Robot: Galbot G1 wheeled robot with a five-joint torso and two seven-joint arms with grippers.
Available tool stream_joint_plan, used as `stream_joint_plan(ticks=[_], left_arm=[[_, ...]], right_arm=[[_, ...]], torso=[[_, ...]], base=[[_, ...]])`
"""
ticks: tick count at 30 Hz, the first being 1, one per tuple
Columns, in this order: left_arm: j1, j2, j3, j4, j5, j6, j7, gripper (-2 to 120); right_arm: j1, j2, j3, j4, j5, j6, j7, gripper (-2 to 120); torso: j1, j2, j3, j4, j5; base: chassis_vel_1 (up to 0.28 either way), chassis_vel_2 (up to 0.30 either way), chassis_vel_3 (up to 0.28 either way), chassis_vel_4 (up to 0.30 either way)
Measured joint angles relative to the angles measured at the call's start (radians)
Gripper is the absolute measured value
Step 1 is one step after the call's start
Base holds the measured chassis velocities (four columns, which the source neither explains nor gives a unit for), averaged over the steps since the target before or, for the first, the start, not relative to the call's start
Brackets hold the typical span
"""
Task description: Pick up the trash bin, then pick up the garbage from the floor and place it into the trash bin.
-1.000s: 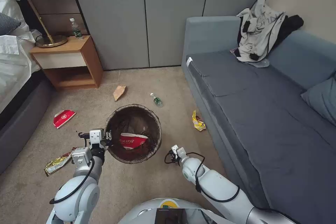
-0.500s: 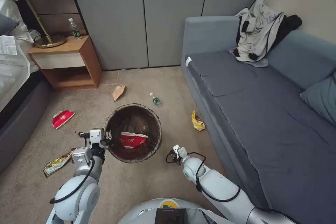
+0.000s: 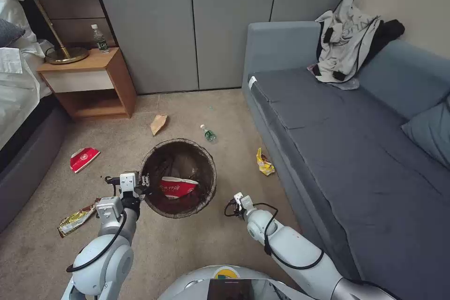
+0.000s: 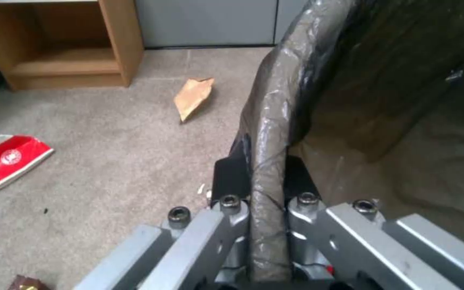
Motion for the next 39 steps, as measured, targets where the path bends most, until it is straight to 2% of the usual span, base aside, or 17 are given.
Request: stream_joint_plan(ticks=[7, 8, 10, 17, 22, 29, 39], left_arm=[[-0.001, 0.002, -0.001, -0.001, -0.002, 0.000, 0.001, 0], [-0.001, 0.002, -0.001, -0.001, -0.002, 0.000, 0.001, 0], [-0.002, 0.003, -0.001, -0.002, -0.003, 0.000, 0.002, 0], [-0.001, 0.007, -0.003, -0.007, -0.004, 0.000, 0.003, 0], [0.002, 0.010, -0.006, -0.010, -0.005, 0.000, 0.003, 0], [0.005, 0.013, -0.004, -0.013, -0.006, 0.001, 0.003, 0], [0.012, 0.013, 0.003, -0.022, -0.004, 0.008, 0.005, 0]], right_arm=[[-0.039, -0.064, 0.033, 0.207, 0.051, -0.009, 0.020, 0], [-0.039, -0.064, 0.033, 0.207, 0.051, -0.009, 0.020, 0], [-0.049, -0.088, 0.040, 0.293, 0.085, -0.019, 0.035, 0], [-0.062, -0.123, 0.057, 0.420, 0.124, -0.030, 0.053, 0], [-0.081, -0.174, 0.105, 0.585, 0.178, -0.042, 0.072, 0], [-0.087, -0.247, 0.185, 0.752, 0.246, -0.064, 0.071, 0], [-0.077, -0.317, 0.294, 0.901, 0.340, -0.090, 0.052, 0]], torso=[[0.000, 0.000, 0.000, 0.0001, 0.0007], [0.000, 0.000, 0.000, 0.0001, 0.0007], [0.000, 0.000, 0.000, 0.0002, 0.0005], [0.000, 0.000, 0.000, 0.0004, 0.0006], [0.000, 0.000, 0.000, 0.0004, 0.0008], [0.000, 0.000, 0.000, 0.0003, 0.0007], [0.000, 0.000, 0.000, 0.0004, 0.0009]], base=[[0.000, 0.000, 0.000, 0.000], [0.000, 0.000, 0.000, 0.000], [0.000, 0.000, 0.000, 0.000], [0.000, 0.000, 0.000, 0.000], [0.000, 0.000, 0.000, 0.000], [0.000, 0.000, 0.000, 0.000], [0.000, 0.000, 0.000, 0.000]])
